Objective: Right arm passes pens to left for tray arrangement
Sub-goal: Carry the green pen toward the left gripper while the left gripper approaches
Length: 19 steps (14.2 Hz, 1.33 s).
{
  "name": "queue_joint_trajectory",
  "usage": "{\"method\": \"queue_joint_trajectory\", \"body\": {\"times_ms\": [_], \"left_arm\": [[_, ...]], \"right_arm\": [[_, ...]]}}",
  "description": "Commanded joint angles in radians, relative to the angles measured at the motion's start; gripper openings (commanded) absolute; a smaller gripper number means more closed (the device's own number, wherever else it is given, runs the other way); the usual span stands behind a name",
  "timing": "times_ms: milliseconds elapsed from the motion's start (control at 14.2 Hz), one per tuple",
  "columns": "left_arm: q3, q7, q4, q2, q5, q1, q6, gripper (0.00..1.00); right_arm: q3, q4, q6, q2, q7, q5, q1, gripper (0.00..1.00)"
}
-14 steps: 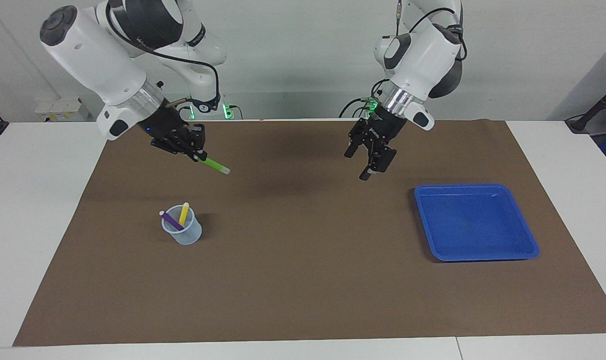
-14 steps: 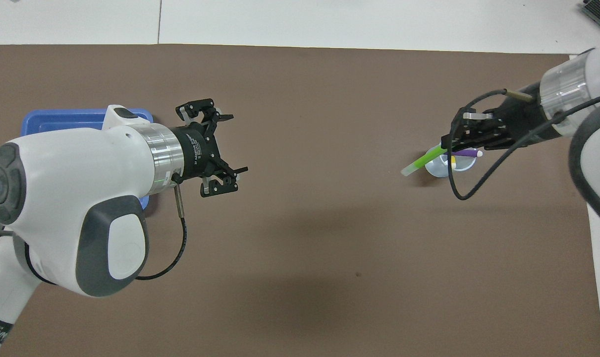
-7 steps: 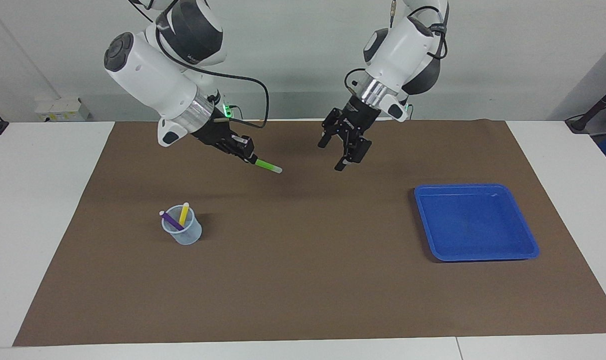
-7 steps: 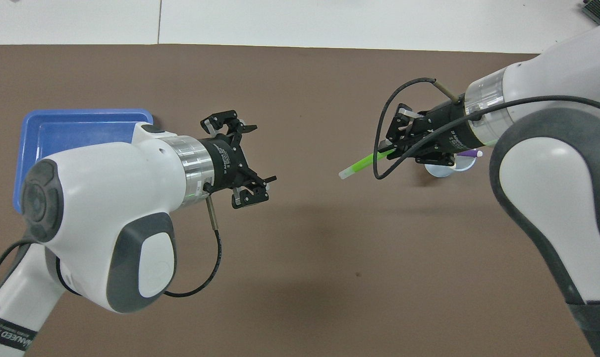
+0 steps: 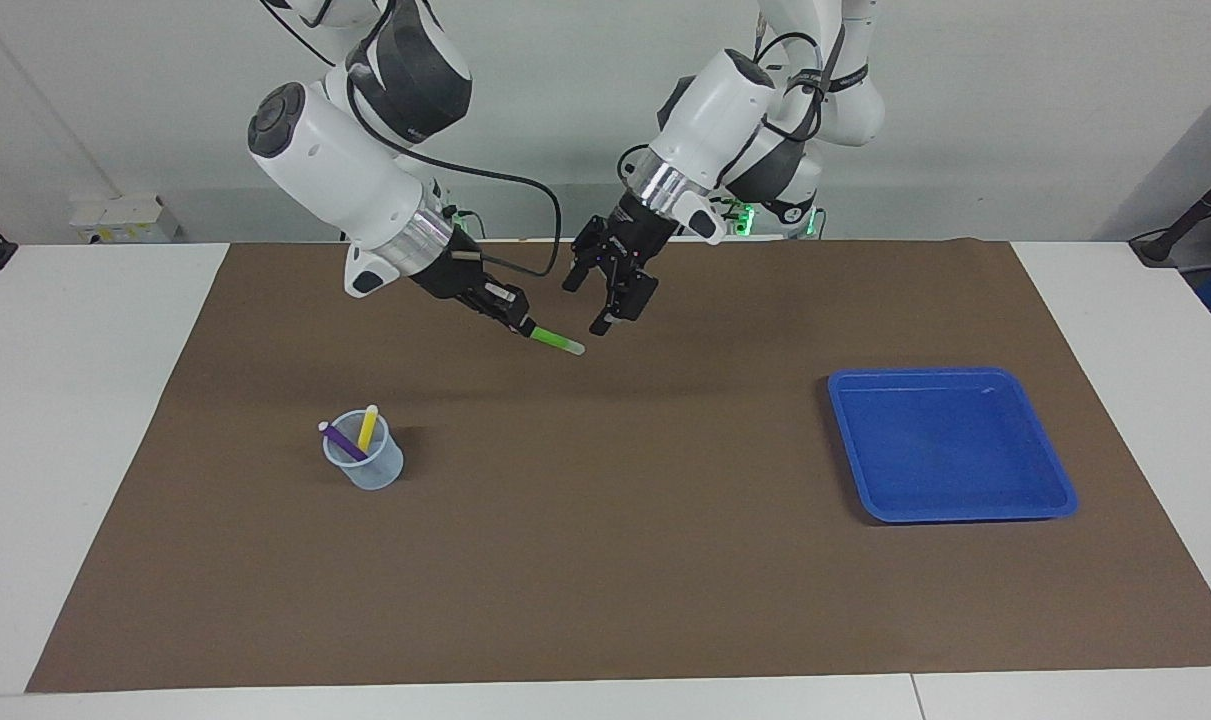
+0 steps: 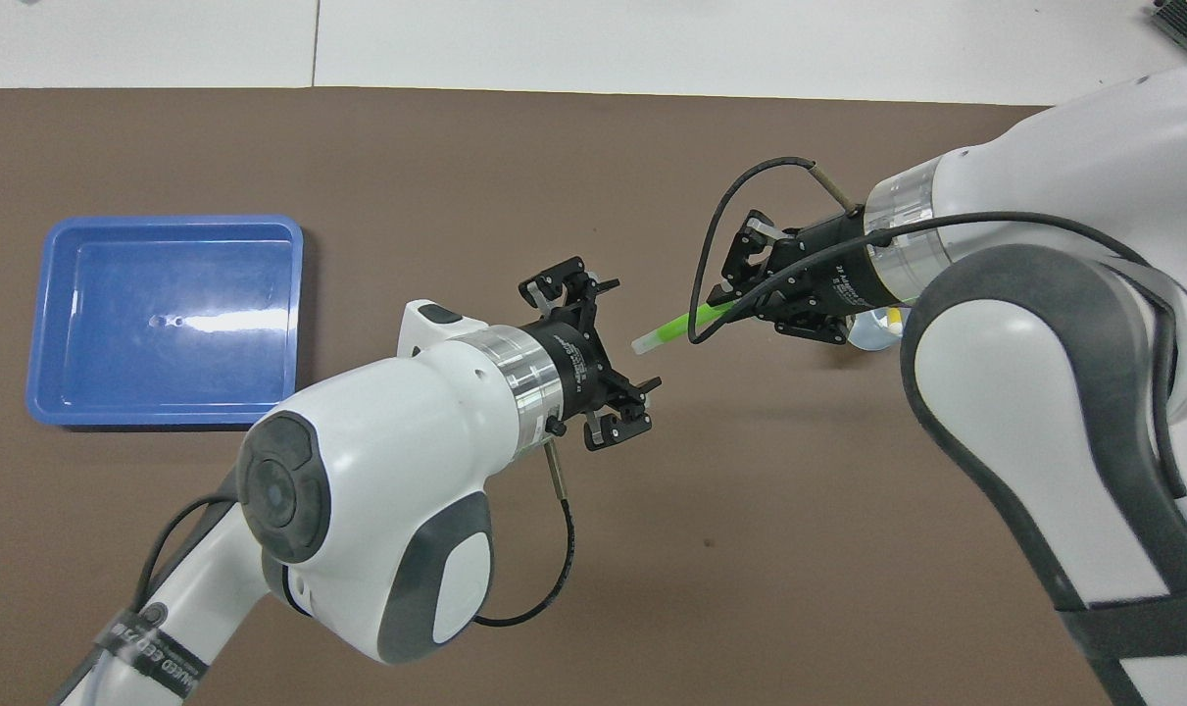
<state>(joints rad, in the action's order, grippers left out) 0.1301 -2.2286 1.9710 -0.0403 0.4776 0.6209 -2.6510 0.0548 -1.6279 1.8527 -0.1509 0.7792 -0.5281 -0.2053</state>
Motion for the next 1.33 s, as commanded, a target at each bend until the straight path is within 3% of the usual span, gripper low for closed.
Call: {"method": "queue_joint_trajectory", "body": {"times_ms": [0, 211, 491, 842, 1053, 1264], "left_arm": [[-0.015, -0.006, 0.011, -0.01, 0.018, 0.028, -0.036, 1.0], [-0.015, -0.009, -0.007, -0.085, 0.016, 0.054, -0.147, 1.0], [-0.017, -0.013, -0.007, -0.087, 0.016, 0.04, -0.147, 0.91], [-0.024, -0.008, -0.029, -0.087, 0.012, 0.036, -0.078, 0.88], [-0.026, 0.003, -0.053, -0.076, 0.001, -0.006, 0.005, 0.73], [-0.026, 0.02, -0.053, -0.072, 0.001, -0.007, 0.014, 0.71]], "right_arm": [[0.0, -0.04, 0.049, 0.031, 0.04, -0.026, -0.023, 0.07], [0.0, -0.041, 0.062, 0.031, 0.06, -0.026, -0.028, 0.07], [0.0, -0.041, 0.092, 0.03, 0.087, -0.027, -0.055, 0.07], [0.0, -0.04, 0.1, 0.028, 0.094, -0.026, -0.062, 0.07], [0.0, -0.038, 0.102, 0.028, 0.092, -0.026, -0.062, 0.07], [0.0, -0.036, 0.102, 0.027, 0.091, -0.026, -0.062, 0.07]]}}
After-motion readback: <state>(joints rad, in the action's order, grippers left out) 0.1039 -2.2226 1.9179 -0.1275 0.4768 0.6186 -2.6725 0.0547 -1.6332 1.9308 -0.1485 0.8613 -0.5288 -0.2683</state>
